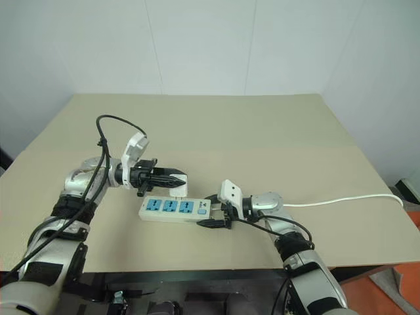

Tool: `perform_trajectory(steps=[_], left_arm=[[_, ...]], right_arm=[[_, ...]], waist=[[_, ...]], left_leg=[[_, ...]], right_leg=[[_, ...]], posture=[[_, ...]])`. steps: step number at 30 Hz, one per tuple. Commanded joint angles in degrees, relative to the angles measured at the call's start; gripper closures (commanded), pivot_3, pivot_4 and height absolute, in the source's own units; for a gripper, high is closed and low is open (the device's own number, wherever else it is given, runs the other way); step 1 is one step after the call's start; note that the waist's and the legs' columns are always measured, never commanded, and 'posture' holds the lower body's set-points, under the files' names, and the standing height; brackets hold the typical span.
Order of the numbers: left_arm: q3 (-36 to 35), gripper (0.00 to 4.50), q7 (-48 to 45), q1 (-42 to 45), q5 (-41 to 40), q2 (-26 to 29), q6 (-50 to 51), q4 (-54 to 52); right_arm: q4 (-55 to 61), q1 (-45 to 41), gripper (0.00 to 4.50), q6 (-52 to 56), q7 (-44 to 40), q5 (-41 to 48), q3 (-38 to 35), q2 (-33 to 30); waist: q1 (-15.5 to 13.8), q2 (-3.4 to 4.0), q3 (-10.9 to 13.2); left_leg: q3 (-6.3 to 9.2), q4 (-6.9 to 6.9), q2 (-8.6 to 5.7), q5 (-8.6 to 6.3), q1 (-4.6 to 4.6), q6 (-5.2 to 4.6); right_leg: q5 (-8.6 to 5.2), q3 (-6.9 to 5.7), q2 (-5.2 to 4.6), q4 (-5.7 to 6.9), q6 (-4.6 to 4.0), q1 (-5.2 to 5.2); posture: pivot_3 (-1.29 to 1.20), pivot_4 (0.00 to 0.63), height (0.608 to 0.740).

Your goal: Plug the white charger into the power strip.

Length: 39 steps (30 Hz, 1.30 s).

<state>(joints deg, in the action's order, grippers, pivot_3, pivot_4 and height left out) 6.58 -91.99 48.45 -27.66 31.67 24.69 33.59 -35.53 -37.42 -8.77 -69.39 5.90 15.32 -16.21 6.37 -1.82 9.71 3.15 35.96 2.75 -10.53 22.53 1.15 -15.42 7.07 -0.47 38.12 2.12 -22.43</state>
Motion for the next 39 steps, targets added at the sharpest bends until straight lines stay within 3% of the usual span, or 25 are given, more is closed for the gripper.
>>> perform_trajectory(steps=[1, 9, 22, 39], left_arm=[[1.42, 3.48, -0.51, -0.99, -4.68, 1.41, -3.14, -2.05], [6.83, 3.48, -0.51, -0.51, -8.21, 1.48, -8.03, 2.87], [10.94, 3.48, -0.51, 5.94, -4.01, -2.15, -17.4, 18.88], [16.44, 3.48, -0.51, 3.95, -7.55, -0.43, -17.82, 17.52]], right_arm=[[-0.5, 0.69, 1.06, -1.4, 0.48, -1.71, 1.33, 0.82], [-0.74, 0.93, 1.06, -2.32, 1.8, -2.76, 1.19, 0.68], [-0.08, 1.92, 1.06, -2.56, 3.07, -3.49, 1.42, 0.28], [-0.07, 2.05, 1.06, -2.67, 4.0, -3.88, 1.75, 0.68]], waist=[[0.11, 0.0, 0.0], [0.28, 0.0, 0.0], [0.51, 0.0, 0.0], [0.64, 0.0, 0.0]], left_leg=[[0.0, -0.01, 0.0, 0.0, -0.09, 0.0], [-0.01, 0.0, -0.01, 0.0, -0.14, 0.0], [-0.02, 0.01, -0.03, 0.0, -0.14, 0.0], [-0.01, 0.0, -0.03, 0.0, -0.18, 0.0]], right_leg=[[-0.01, 0.0, 0.0, -0.01, 0.02, 0.1], [-0.01, 0.03, 0.0, -0.01, 0.02, 0.14], [-0.02, 0.06, 0.01, -0.05, 0.02, 0.15], [-0.03, 0.07, 0.02, -0.05, 0.04, 0.19]], posture=[[0.0, 0.15, 0.74], [0.0, 0.15, 0.74], [0.0, 0.15, 0.74], [0.0, 0.15, 0.74]])
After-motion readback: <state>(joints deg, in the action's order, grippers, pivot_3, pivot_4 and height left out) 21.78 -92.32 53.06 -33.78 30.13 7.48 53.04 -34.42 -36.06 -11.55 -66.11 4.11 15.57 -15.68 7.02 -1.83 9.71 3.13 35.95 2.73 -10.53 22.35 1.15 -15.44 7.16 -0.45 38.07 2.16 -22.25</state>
